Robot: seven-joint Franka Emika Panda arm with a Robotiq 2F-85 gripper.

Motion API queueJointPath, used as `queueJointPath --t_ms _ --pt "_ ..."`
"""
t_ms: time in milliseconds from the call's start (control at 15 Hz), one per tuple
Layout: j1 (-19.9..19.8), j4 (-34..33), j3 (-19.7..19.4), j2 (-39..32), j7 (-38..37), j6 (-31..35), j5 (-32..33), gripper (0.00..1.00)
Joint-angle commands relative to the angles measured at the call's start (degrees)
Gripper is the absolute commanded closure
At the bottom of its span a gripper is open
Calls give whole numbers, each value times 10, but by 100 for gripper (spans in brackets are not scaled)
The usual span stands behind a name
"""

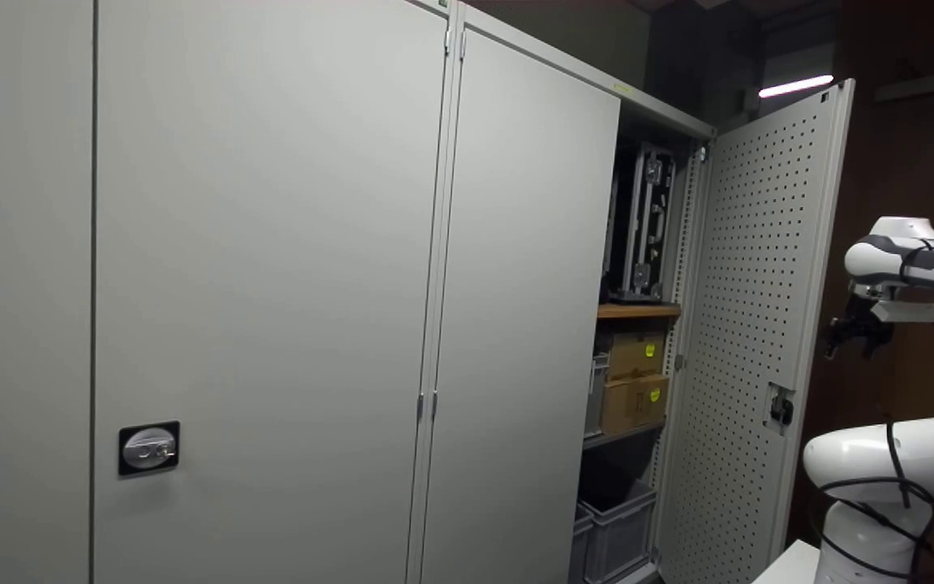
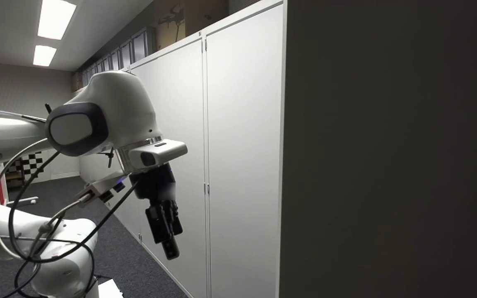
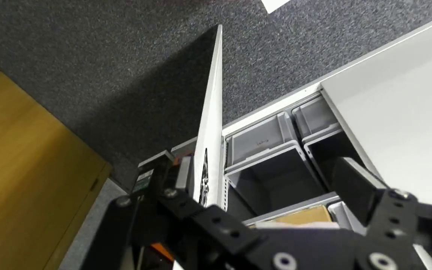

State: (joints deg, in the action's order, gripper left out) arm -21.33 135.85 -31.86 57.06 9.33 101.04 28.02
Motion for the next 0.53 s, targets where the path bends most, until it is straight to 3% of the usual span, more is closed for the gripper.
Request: queueJointPath --t_ms 0,467 --pt "-4 -8 4 -7 16 54 19 0" --pt "10 -71 -9 -31 46 121 10 0"
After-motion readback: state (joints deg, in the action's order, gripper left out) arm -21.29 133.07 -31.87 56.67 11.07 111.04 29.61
